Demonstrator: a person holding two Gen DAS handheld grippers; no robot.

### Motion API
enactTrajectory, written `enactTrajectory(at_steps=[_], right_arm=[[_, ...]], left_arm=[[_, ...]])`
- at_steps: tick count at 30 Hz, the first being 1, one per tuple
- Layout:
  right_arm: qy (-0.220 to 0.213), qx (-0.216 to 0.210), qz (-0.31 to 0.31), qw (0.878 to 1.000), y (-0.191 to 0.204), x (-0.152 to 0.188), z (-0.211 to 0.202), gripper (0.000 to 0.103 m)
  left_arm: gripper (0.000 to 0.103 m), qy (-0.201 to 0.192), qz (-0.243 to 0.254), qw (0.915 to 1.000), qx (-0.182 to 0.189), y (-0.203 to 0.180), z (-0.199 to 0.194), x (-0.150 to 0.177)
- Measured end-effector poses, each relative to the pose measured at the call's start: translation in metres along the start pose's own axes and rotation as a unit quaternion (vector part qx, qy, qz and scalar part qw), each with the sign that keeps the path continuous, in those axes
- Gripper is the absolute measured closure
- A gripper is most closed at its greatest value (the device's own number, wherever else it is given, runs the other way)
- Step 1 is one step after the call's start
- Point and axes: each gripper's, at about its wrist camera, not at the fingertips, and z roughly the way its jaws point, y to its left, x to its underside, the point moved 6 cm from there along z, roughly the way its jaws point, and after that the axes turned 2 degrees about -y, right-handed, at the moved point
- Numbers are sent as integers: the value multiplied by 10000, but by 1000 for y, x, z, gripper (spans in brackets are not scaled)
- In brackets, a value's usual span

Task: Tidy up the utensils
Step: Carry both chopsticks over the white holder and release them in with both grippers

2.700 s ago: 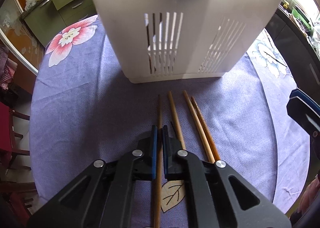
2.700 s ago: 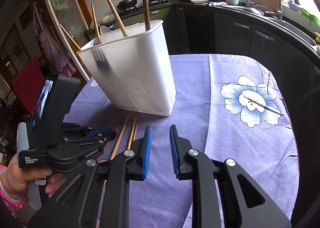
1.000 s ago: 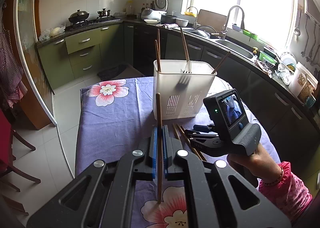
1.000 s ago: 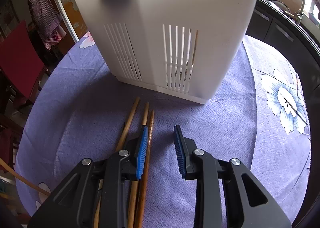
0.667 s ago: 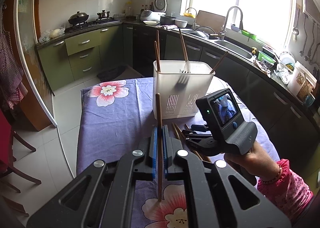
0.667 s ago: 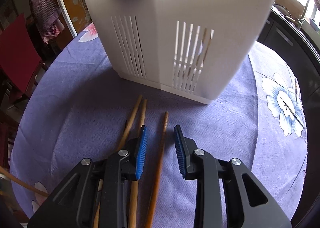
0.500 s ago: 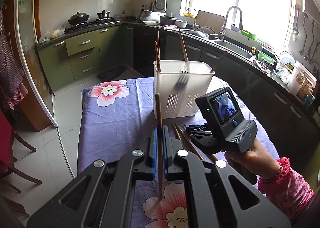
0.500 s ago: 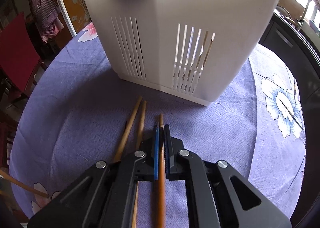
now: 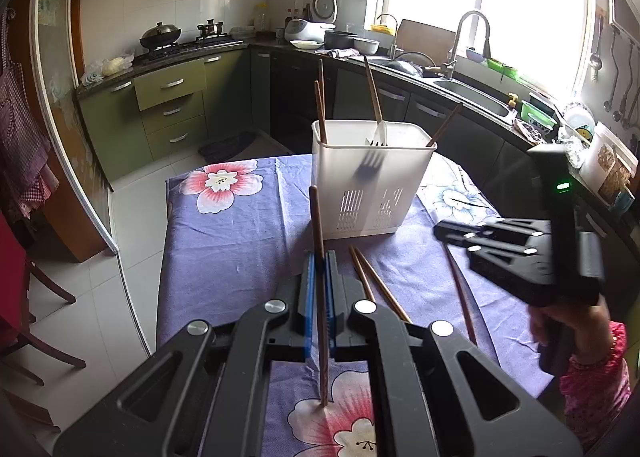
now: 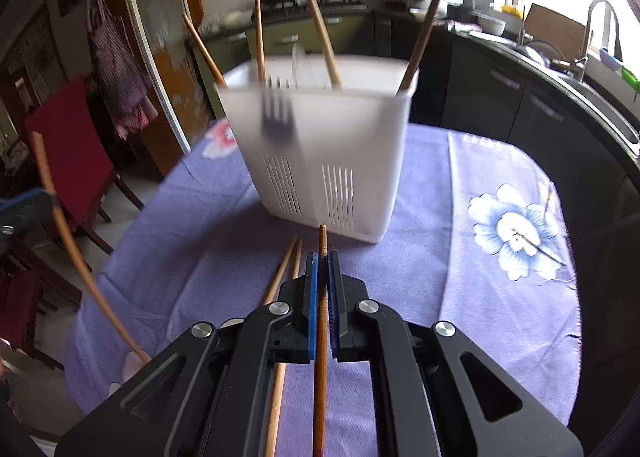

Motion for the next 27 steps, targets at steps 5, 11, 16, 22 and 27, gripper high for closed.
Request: enactTrajectory(at_steps=[5, 11, 16, 22, 27], right_arm=[[-592, -87, 35, 9982, -8, -10, -63, 98], [-799, -65, 57, 9968, -18, -10, -108, 98], [-792, -65, 123, 9968, -23, -16, -107, 98], [-758, -94, 149, 9970, -21, -25, -94, 98], [-812, -104, 148, 9965, -20, -43, -95, 98]], left_arm=[[98, 13, 47, 10000, 13, -4, 2, -1], [98, 42, 81, 10000, 21, -9, 3, -1], [98, 83, 44, 9999, 53, -10, 8, -7], [98, 12, 60, 10000, 48, -12, 9, -20], [98, -63, 91, 9999, 95, -17, 9, -45]])
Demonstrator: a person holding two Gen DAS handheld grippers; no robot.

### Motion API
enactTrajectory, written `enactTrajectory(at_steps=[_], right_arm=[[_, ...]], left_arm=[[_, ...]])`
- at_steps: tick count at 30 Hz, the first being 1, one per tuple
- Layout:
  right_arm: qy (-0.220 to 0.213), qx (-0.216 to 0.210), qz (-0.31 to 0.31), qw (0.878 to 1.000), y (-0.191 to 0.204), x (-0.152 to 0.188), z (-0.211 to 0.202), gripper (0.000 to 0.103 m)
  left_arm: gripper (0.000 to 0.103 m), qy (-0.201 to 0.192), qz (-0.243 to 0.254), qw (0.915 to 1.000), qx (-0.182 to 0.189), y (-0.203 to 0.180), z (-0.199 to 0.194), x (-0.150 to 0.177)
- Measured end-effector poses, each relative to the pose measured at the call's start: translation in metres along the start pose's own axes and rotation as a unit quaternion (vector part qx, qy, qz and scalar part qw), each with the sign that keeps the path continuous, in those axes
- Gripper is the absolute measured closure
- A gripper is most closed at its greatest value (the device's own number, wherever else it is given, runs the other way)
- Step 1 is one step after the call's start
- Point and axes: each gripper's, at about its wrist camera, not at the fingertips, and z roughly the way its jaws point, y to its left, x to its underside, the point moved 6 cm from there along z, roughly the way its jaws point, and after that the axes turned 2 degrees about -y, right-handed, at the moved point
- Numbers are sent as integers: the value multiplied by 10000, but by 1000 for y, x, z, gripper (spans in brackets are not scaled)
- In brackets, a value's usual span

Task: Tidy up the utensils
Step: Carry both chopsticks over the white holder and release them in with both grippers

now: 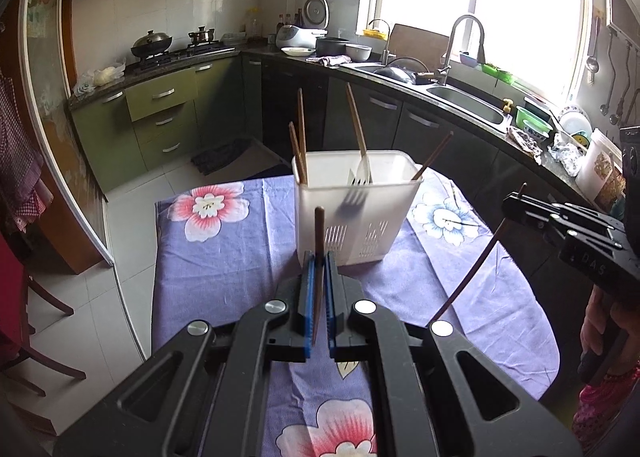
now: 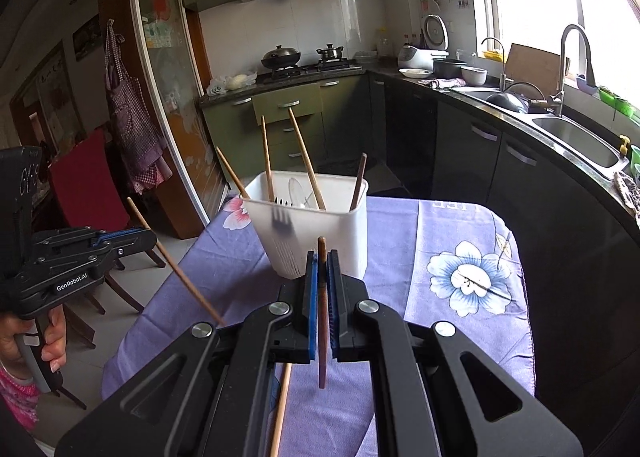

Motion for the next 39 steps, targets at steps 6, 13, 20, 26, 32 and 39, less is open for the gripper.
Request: enactTrajectory(at_steps=[6, 13, 20, 26, 32, 39], right_arm=[[-114, -28, 9, 9999, 3, -29, -4, 98], [-257, -55, -112, 9996, 12, -65, -18, 98], [-345, -77, -242, 9991, 21, -84, -30, 98], [-244, -77, -242, 9994, 20, -79, -26, 98], [-143, -68, -220, 9996, 15, -74, -19, 98], [-123, -79, -273, 9995, 17, -73, -19, 98]], left_arm=[[98, -79, 65, 9999, 103, -13, 1, -42], [98, -188, 111, 9995, 222, -29, -5, -87], [98, -317, 195, 9992, 151, -36, -11, -125], [98, -533, 179, 9984, 7, -36, -20, -161], [98, -689, 116, 9973, -222, -31, -20, -192], [98, -457, 11, 9985, -293, -22, 12, -192]])
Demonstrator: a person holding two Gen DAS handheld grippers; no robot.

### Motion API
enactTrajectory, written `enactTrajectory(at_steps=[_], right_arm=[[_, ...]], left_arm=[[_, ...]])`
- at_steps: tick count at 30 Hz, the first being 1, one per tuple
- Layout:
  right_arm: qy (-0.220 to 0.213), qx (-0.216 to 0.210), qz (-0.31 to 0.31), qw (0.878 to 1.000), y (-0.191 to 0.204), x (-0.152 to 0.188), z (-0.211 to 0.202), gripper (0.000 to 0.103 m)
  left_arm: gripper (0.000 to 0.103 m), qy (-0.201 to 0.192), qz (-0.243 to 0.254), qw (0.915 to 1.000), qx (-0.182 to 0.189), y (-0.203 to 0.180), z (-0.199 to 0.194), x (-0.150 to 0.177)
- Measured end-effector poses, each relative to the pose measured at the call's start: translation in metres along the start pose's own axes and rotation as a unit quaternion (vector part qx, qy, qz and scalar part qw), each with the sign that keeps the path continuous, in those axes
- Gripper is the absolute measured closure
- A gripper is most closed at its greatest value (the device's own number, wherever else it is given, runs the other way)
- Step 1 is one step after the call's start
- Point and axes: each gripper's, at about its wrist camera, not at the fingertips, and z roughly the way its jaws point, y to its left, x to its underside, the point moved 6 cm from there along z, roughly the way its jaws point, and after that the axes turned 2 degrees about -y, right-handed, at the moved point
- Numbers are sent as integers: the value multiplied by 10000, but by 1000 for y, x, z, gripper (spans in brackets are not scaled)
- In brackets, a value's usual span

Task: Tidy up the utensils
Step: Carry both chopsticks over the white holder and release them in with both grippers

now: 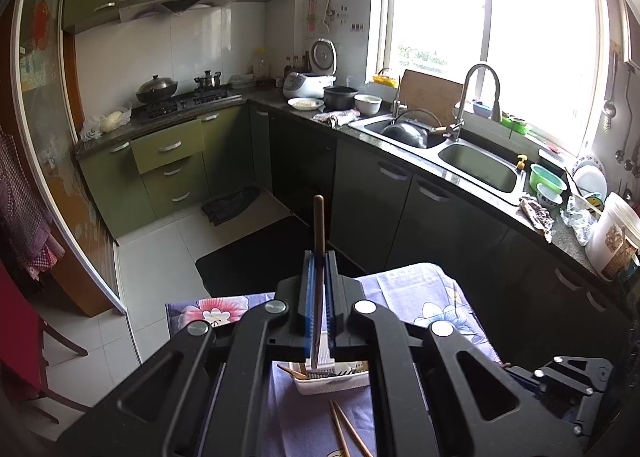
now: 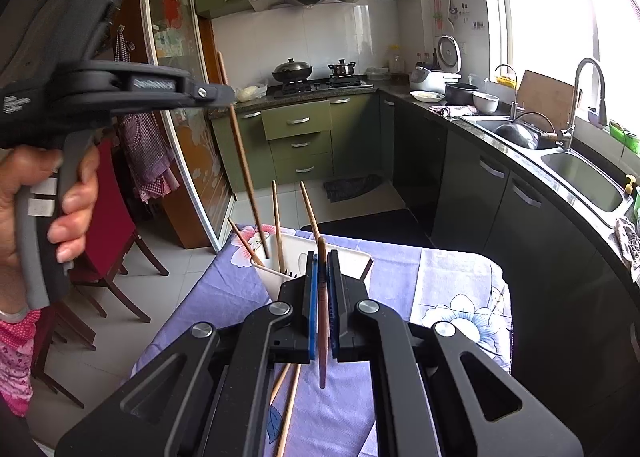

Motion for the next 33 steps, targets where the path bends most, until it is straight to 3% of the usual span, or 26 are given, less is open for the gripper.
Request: enactTrajectory(at_steps=[9, 12, 15, 22, 27, 33], right_arm=[[-233, -75, 56, 9997, 2, -18, -15, 98], [-392, -171, 98, 9990, 6, -37, -19, 98], [-618, -176, 127, 9979, 9, -60, -21, 98], [-1108, 220, 337, 9930, -3, -108, -4, 98], [-824, 453, 377, 9949, -14, -106, 34, 98], [-347, 527, 228, 9977, -15, -74, 76, 97]], left_arm=[[98, 631, 108, 9979, 100, 4, 43, 55], [97, 774, 73, 9968, 205, 6, 45, 75], [88, 874, 62, 9958, 247, 12, 42, 94], [83, 1043, 13, 9941, 310, 24, 26, 134], [83, 1217, 116, 9919, 337, 27, 25, 155], [82, 1448, 141, 9887, 368, 26, 36, 176]])
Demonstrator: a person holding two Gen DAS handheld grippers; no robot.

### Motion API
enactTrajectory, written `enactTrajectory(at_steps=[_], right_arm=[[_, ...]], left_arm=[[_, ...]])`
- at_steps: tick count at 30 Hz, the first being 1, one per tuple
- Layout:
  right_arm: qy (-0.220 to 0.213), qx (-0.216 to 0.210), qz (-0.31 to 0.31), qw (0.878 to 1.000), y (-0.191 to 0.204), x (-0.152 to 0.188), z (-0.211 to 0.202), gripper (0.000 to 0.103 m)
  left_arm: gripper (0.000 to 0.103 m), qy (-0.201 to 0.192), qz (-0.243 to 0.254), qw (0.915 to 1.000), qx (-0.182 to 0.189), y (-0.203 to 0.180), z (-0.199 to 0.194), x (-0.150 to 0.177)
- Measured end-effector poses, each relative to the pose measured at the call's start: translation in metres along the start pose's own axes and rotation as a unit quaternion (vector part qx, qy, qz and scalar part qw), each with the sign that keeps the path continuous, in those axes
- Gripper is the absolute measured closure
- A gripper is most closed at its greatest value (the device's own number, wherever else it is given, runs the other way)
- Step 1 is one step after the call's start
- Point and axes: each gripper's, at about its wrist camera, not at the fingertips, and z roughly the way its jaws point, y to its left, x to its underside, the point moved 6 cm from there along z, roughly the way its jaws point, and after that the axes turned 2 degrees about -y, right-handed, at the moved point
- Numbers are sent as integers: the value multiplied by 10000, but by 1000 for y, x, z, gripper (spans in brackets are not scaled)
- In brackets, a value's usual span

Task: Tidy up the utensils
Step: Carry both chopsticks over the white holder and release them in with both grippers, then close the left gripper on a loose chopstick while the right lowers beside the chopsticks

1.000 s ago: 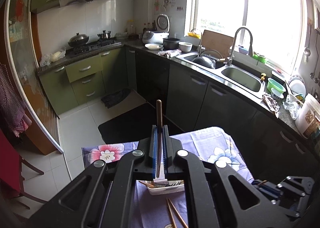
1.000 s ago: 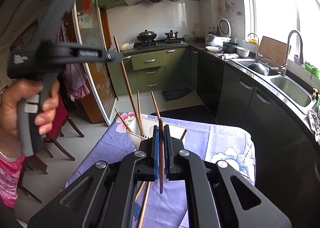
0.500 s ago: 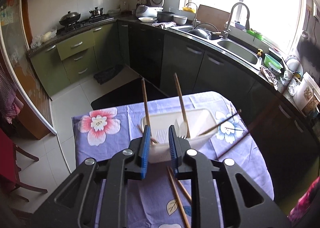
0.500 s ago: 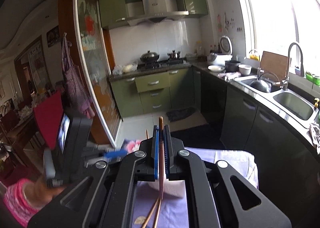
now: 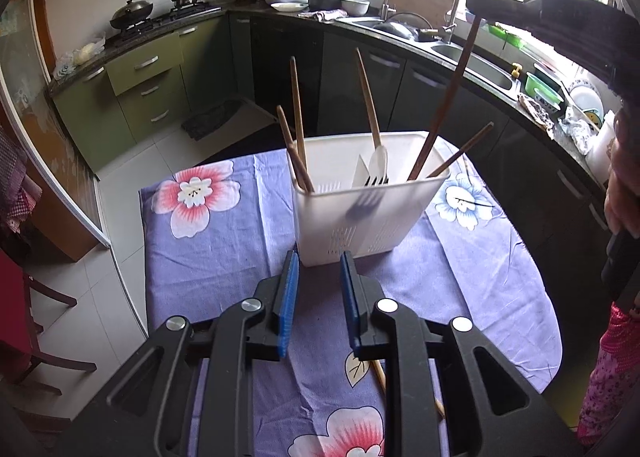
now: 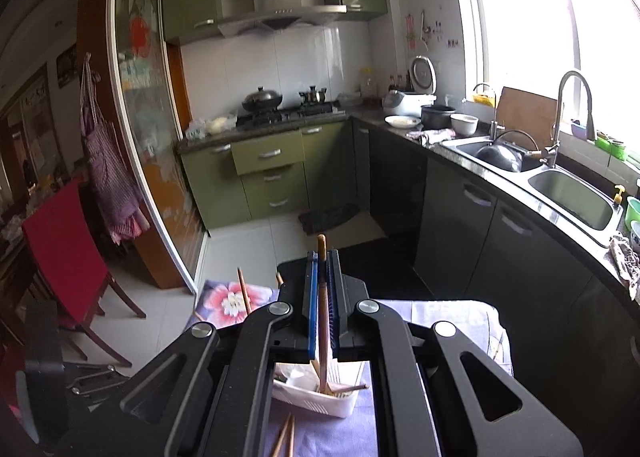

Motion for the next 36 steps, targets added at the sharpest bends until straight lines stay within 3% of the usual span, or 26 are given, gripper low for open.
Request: enactTrajectory(at_steps=[5, 11, 17, 20, 26, 36], right_arm=[[136, -13, -66, 9999, -2, 18, 7, 94], [-99, -193, -35, 9998, -6, 42, -34, 94], [380, -212, -103, 9990, -15, 123, -40, 91], [783, -183, 132, 9967, -30, 172, -18, 91], [1219, -277, 664, 9899, -54, 237, 11, 91], [1326, -234, 1022, 9856, -79, 259, 21, 91]], left_arm=[[81, 148, 11, 9999, -33, -3, 11, 8], [77, 347, 13, 9994, -73, -8, 29, 24], [77, 800, -62, 9967, -106, -22, 77, 55], [77, 944, -178, 9953, -134, -28, 100, 66], [77, 1180, -347, 9920, -290, -33, 133, 78], [77, 1290, -309, 9901, -469, -41, 151, 75]])
